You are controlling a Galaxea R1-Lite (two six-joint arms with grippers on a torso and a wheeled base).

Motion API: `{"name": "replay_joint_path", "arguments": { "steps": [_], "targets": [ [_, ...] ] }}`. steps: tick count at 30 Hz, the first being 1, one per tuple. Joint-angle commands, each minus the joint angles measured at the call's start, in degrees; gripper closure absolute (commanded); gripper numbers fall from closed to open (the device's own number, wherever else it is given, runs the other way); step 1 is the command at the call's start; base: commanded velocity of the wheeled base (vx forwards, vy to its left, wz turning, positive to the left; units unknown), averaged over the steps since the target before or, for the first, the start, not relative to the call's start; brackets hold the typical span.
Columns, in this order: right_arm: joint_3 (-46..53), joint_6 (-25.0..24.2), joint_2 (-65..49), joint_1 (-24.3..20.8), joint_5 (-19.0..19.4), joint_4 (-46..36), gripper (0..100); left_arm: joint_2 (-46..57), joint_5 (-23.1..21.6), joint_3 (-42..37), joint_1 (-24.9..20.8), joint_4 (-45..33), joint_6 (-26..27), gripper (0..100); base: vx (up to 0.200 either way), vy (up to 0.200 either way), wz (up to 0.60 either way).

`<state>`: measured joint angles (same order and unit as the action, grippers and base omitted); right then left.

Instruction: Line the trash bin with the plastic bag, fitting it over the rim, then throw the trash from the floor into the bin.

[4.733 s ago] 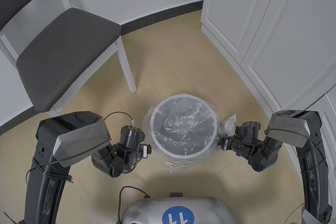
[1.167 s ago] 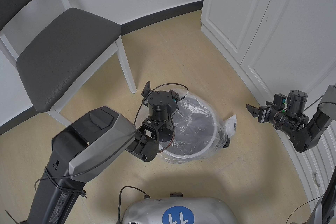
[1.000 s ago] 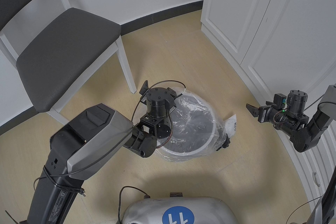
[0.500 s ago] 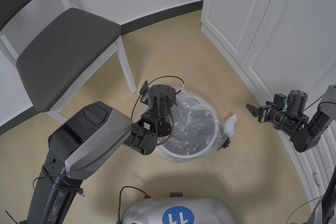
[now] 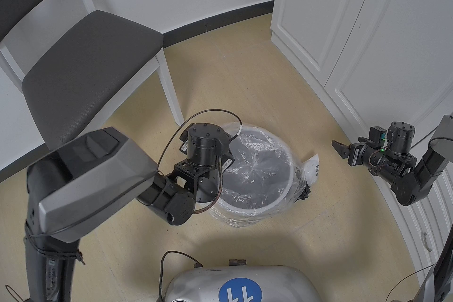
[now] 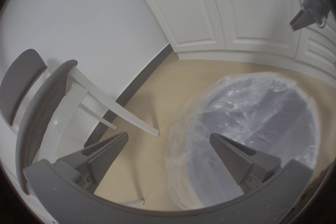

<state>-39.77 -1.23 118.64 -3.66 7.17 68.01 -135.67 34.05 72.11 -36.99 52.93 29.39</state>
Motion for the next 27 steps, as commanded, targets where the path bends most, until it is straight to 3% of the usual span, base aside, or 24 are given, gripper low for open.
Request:
{"name": "replay_joint_path", "arguments": {
  "steps": [1, 12, 27],
  "targets": [
    [0.13, 0.0, 0.1, -0.03, 0.04, 0.02, 0, 10.95, -3.64, -9.27, -0.98, -1.52, -2.15, 0, 0.0, 0.0, 0.0],
    [0.04, -0.09, 0.1, 0.49, 1.18, -0.07, 0, 7.44, -7.94, -1.53, 3.85, -12.5, -8.91, 0, 0.0, 0.0, 0.0],
    [-0.14, -0.09, 0.19, 1.02, 1.18, -0.07, 0, -1.26, -8.03, 5.68, 8.6, -13.47, -12.52, 0, 0.0, 0.0, 0.0]
  ]
}}
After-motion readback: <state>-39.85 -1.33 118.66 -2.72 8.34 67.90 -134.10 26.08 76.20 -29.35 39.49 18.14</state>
